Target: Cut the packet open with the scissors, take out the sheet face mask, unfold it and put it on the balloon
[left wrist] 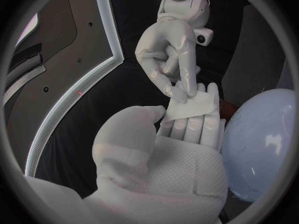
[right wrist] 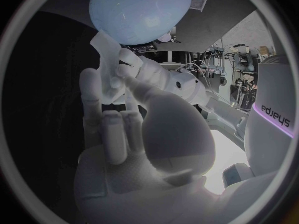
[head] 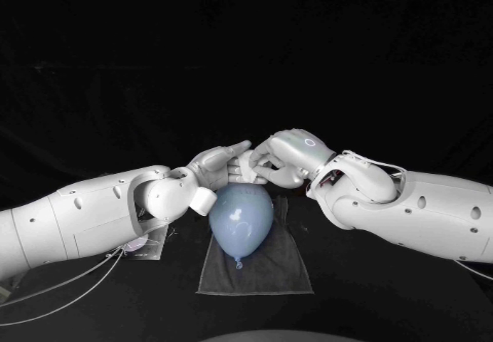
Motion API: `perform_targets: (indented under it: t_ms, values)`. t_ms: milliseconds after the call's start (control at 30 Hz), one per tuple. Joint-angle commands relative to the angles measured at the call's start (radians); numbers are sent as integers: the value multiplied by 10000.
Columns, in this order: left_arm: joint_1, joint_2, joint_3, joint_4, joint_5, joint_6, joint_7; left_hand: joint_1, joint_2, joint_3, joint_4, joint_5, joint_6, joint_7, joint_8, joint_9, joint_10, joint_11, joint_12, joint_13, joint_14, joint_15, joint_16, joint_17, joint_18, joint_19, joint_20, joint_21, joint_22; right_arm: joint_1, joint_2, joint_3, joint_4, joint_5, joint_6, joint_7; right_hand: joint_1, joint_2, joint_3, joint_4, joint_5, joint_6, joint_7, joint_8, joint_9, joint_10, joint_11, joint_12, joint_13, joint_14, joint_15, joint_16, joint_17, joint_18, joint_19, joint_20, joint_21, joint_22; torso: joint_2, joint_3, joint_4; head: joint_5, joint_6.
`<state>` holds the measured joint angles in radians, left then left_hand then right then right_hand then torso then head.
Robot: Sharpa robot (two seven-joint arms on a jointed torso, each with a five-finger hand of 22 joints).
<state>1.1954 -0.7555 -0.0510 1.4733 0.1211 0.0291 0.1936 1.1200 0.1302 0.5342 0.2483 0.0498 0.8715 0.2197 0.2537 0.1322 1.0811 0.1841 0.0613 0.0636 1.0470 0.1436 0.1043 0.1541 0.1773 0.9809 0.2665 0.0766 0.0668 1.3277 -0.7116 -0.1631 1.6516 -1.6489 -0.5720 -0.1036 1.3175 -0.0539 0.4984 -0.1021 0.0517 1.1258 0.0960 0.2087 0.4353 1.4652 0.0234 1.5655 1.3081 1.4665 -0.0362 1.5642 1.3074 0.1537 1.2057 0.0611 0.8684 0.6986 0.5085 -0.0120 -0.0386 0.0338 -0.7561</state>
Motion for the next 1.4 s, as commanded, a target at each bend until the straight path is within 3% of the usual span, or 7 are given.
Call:
perform_targets:
  t_ms: [33, 500, 667, 800, 1000, 1233, 1400]
  values:
    - [20, 3, 22, 3, -8, 199, 201, 112, -27, 72, 16, -9, 71, 217, -40, 8, 57, -23, 30, 5, 44, -11, -60, 4, 88, 55, 18, -57, -11, -15, -66, -3, 115, -119, -17, 90, 8, 74, 7, -32, -33, 52, -26, 30, 12, 1056, -70, 53, 2627, 1043, -64, 66, 2634, 146, 28, -44, 25, 3, 7, 1, -3, -20, -4]
    - [20, -2, 22, -31, -9, 209, 214, 122, -28, 85, 24, -9, 83, 216, -38, 10, 67, -25, 31, 6, 43, -11, -65, 3, 88, 53, 19, -59, -12, -70, -656, -6, 793, -44, 88, 170, -1, 86, 75, -54, -33, 95, -79, 179, 106, 1056, -118, 53, 2627, 1043, -103, 66, 2634, 134, 54, -84, 69, 79, 5, 4, 2, -34, -38]
    - [20, -17, 22, -29, -9, 209, 260, 135, -70, 92, 47, -10, 53, 182, -66, 2, 54, -32, 16, 0, 22, -8, -86, -4, 87, 43, 22, -64, -13, -93, -1190, -8, 1099, 941, -696, 1002, -68, 57, 82, -25, -35, 2, -74, 206, 145, 1056, -120, 53, 2627, 1043, -109, 66, 2634, 166, -34, -101, -92, -100, -1, -10, -15, -18, -29]
    - [20, -28, 22, -23, -9, 202, 297, 110, -154, 65, 113, -11, -28, 155, -123, -16, -16, -41, -3, -9, -1, -8, -113, -13, 86, 29, 29, -70, -14, -100, -1611, -10, 1136, 2118, -1202, 2104, -72, -4, 77, -19, -18, -839, 225, -100, 112, 867, 124, -322, 2328, 999, 60, 20, 2500, 235, -537, 23, -769, -772, -9, -8, -2, 8, 11]
    - [19, -59, 21, 6, -9, 113, 342, 78, -758, -186, 41, -14, -213, 263, -254, -53, -282, 53, -14, -17, -182, 77, -248, -61, 71, -144, 89, -125, -31, -104, -2075, -12, 947, 3049, -1256, 3375, 88, -402, -28, -117, -8, -1080, 449, -316, -20, -155, 351, -1867, 1171, 342, 283, -527, 1086, 241, -1253, 283, -1089, -753, -9, -2, -12, -3, 97]
    - [19, -83, 21, 55, -21, 140, 348, 119, -1381, -524, -123, -20, -360, 360, -362, -73, -949, 219, -34, -37, -927, 291, -436, -231, 52, -599, 200, -136, -33, -134, -2092, -15, 473, 2761, -1611, 3690, 289, -635, -160, -208, -8, -1532, 527, -658, -280, -869, 440, -2709, 505, -227, 401, -875, 252, 245, -1757, 408, -1163, -605, 11, 8, -3, -66, 221]
    - [19, -102, 20, 105, -70, 118, 363, 118, -1508, -765, -99, -18, -1590, 473, -879, -292, -2107, 394, -39, -39, -1183, 409, -386, -292, 49, -668, 214, -89, -14, -200, -1944, -19, 200, 2278, -1995, 3502, 326, -684, -199, -197, -10, -1796, 532, -875, -424, -1042, 447, -2873, 348, -370, 416, -928, 80, 251, -1898, 444, -1162, -531, 4, 0, -7, -185, 256]
